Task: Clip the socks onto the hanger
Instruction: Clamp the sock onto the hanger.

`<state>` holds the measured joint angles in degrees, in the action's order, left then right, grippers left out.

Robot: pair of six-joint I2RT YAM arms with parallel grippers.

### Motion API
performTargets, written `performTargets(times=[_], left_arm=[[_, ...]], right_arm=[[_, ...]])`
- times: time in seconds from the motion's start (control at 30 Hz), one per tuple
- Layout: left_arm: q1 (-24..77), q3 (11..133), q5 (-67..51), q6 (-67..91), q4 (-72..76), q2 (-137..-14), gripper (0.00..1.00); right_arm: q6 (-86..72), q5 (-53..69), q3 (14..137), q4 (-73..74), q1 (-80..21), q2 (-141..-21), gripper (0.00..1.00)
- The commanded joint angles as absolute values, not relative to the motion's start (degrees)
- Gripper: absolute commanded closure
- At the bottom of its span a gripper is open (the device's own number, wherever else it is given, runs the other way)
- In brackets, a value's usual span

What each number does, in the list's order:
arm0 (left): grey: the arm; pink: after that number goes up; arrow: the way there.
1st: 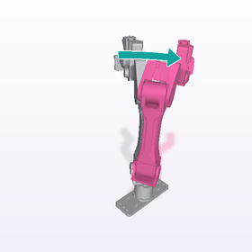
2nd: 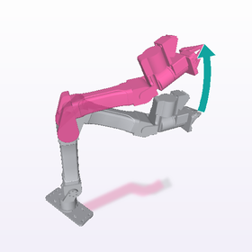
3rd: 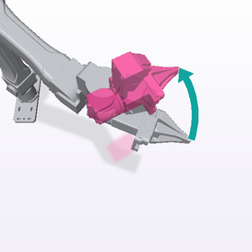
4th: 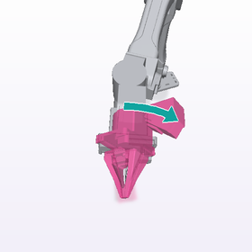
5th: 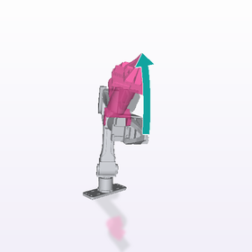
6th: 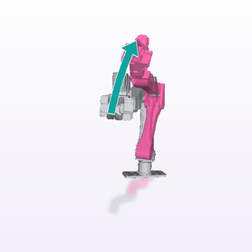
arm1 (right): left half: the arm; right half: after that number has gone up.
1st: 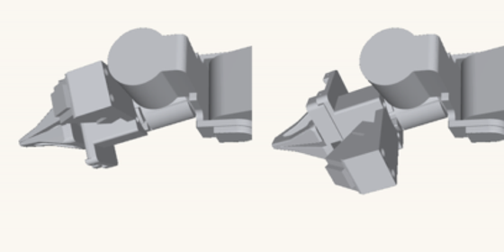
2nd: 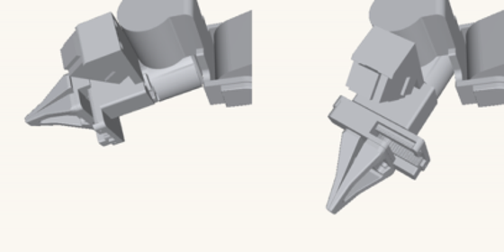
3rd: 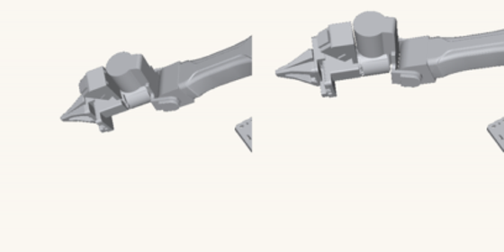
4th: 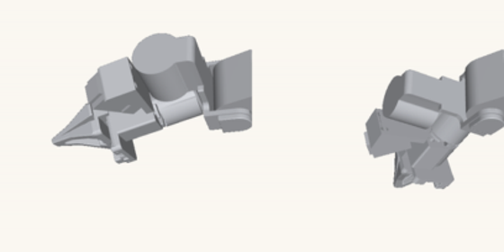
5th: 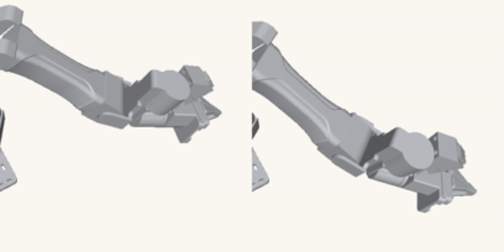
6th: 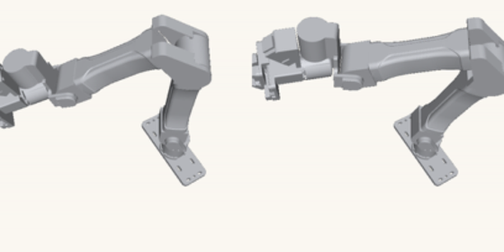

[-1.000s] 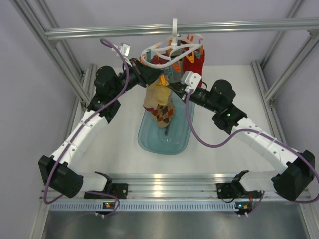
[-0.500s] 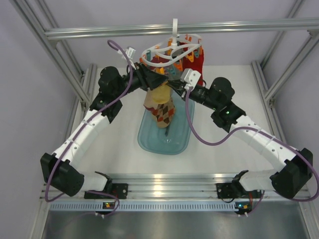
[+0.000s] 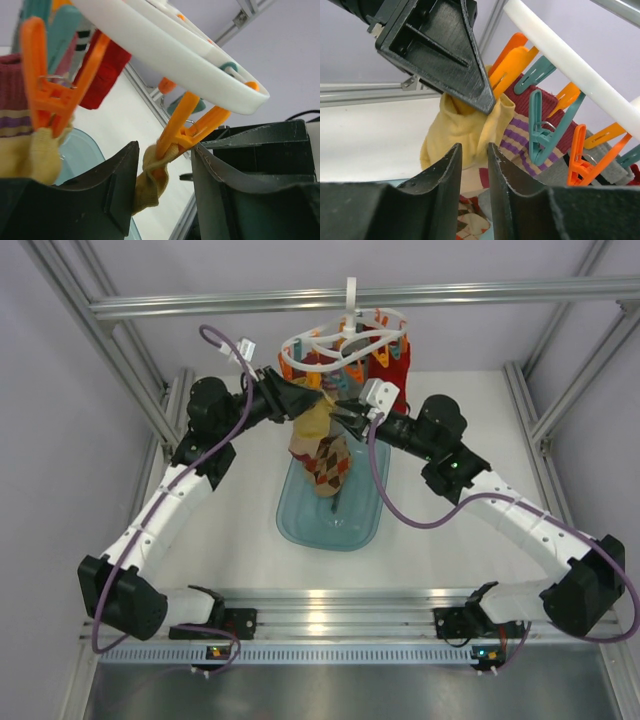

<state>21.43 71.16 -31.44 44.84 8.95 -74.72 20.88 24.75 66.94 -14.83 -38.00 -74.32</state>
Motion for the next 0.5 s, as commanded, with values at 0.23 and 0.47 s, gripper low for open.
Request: performTargets(times=[0.23,0.47], left_arm=[[15.3,70.8,-28.2,46.6,9.9,-72.2,0.5],[14.6,70.8,-26.5,44.4,10.4,-72.5,0.47]], right_arm=[[17.1,22.8,64.5,-12.2,-37.1,-68.6,0.63],[13.4,23.9,63.2,-8.1,-32.7,-64.7,0.58]])
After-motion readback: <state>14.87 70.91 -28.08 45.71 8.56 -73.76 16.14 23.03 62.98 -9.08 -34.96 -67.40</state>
